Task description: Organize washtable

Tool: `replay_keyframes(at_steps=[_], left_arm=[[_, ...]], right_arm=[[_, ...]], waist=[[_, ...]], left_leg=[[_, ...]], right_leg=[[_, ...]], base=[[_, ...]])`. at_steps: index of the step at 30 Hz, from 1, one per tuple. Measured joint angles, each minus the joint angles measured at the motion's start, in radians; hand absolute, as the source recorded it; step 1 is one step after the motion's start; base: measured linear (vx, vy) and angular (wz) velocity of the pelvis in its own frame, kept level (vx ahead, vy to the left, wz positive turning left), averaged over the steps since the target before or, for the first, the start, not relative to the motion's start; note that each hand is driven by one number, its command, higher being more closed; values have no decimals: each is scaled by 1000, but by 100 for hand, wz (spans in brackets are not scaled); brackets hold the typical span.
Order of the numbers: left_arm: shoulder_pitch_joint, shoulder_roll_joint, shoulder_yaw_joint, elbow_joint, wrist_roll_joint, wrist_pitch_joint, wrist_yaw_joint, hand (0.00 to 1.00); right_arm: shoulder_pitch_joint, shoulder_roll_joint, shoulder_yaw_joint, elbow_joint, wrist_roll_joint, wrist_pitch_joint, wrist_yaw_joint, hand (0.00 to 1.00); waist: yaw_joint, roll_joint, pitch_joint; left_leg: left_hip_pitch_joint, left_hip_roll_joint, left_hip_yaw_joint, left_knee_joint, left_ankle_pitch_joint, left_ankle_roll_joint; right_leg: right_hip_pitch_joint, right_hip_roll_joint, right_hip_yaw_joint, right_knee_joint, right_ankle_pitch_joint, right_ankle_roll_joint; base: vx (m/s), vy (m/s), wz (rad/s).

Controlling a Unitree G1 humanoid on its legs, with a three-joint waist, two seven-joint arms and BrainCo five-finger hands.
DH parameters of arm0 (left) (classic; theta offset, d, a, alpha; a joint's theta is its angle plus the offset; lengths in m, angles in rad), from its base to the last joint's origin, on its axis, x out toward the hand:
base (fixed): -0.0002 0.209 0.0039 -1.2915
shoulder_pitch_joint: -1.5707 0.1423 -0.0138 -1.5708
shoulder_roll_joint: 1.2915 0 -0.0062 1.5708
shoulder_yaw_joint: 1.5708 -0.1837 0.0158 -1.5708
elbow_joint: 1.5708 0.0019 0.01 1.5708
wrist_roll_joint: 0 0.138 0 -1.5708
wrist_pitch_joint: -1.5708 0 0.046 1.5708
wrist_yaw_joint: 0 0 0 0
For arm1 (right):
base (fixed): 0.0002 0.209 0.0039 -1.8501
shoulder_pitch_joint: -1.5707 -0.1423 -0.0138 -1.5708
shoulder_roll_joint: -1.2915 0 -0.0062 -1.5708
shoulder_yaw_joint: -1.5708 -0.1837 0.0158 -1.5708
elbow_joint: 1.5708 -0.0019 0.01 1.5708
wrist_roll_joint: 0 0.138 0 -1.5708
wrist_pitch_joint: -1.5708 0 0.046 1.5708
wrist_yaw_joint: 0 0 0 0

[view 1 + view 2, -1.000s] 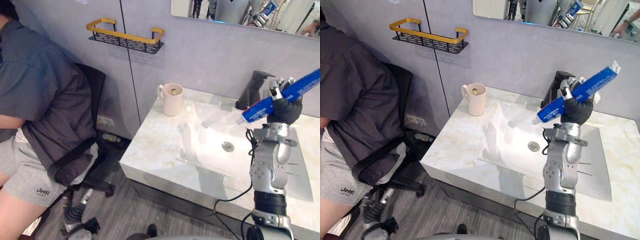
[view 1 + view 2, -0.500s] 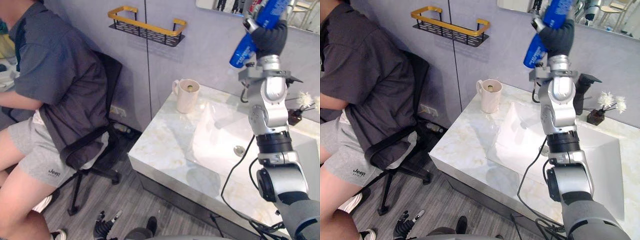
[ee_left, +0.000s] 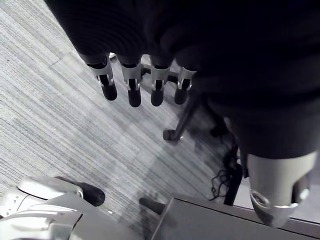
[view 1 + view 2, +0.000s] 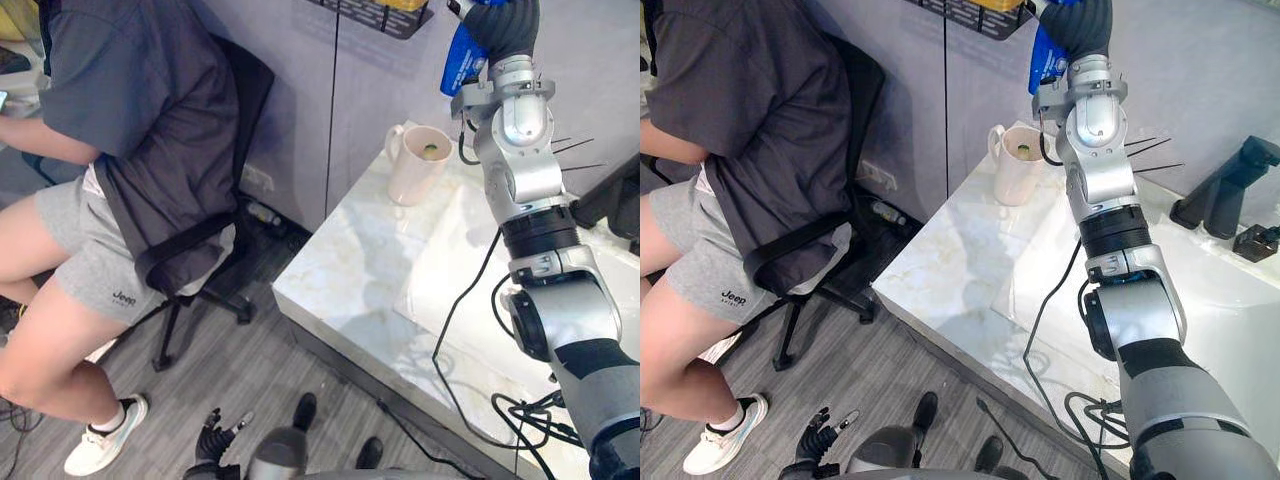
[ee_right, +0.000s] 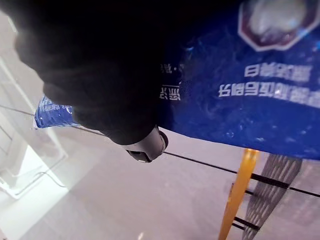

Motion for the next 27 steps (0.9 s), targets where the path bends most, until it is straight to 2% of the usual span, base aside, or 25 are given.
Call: replay_keyframes(at_steps=[4,12,21,24,25,27], left_arm=[[-22,9,-18,0,0,0,1,0],[-24,15,-49,0,-1,-1,4,0],[-25,26,-77,0,0,-1,22,0],[-25,26,-77,0,0,-1,22,0],[-25,26,-77,0,0,-1,22,0],[-25,26,-77,0,0,-1,22,0]], right_arm=[[-45,-14,0,33,-23,7,-22,100],[-50,-13,3,64,-25,9,-20,100],[8,-8,38,64,-53,11,-16,100],[41,-4,38,64,-55,29,-14,100],[47,-3,38,64,-55,29,-13,0],[66,-1,38,64,-60,30,-10,0]], waist=[[2,3,31],[1,23,48],[1,24,48],[1,24,48],[1,24,48],[1,24,48]], left_leg=[[-18,-2,-6,14,0,0],[-28,-3,-1,26,-1,0],[-24,0,2,26,-1,0],[-23,0,1,26,-1,0],[-23,0,1,26,-1,0],[-22,0,2,26,-1,0]], right_leg=[[-9,-1,-2,0,0,0],[-18,-3,1,4,0,0],[-16,0,3,5,0,0],[-15,0,3,6,0,0],[-15,0,3,6,0,0],[-15,0,3,7,0,0]], base=[[3,1,7],[-13,2,-1],[-4,1,-1],[0,0,0],[0,0,0],[0,0,0]])
